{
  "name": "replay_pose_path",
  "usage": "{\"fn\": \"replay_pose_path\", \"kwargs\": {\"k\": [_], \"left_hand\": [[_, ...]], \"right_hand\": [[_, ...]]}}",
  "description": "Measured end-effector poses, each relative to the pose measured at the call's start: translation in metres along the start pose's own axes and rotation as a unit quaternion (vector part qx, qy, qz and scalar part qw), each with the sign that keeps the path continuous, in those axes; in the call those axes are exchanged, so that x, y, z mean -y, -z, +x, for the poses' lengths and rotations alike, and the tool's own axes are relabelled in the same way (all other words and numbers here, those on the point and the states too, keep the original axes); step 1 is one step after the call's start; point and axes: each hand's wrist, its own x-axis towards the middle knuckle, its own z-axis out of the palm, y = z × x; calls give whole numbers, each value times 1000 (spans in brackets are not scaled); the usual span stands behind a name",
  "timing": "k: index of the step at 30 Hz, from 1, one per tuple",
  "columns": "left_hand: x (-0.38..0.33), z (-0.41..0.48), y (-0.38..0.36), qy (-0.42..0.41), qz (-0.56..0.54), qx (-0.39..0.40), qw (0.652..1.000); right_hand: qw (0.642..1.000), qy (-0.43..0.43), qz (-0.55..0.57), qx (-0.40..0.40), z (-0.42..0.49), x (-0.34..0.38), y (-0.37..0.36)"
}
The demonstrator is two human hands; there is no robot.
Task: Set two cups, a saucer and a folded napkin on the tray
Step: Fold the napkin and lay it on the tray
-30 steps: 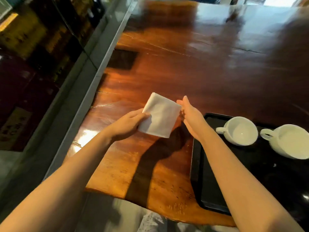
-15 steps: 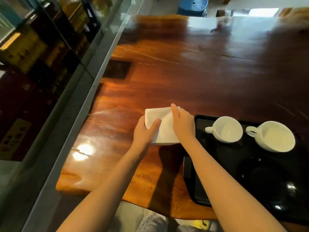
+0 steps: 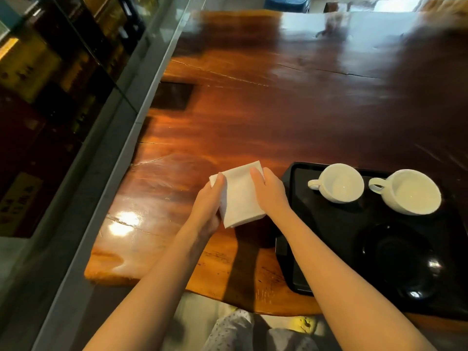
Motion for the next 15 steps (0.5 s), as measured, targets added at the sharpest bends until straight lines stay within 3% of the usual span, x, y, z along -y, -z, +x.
{"fn": "replay_pose_path", "kwargs": {"k": [2, 7, 11, 15], "left_hand": [[1, -2, -9, 17, -9, -17, 1000], [11, -17, -42, 97, -12, 53, 994], [36, -29, -77, 81, 94, 42, 991], [69, -53, -103, 4, 268, 72, 961]], "right_hand": [[999, 7, 15, -38, -8, -6, 3], [990, -41, 53, -126, -35, -31, 33], [971, -97, 84, -203, -61, -56, 59], [959, -149, 59, -232, -79, -82, 77]]}}
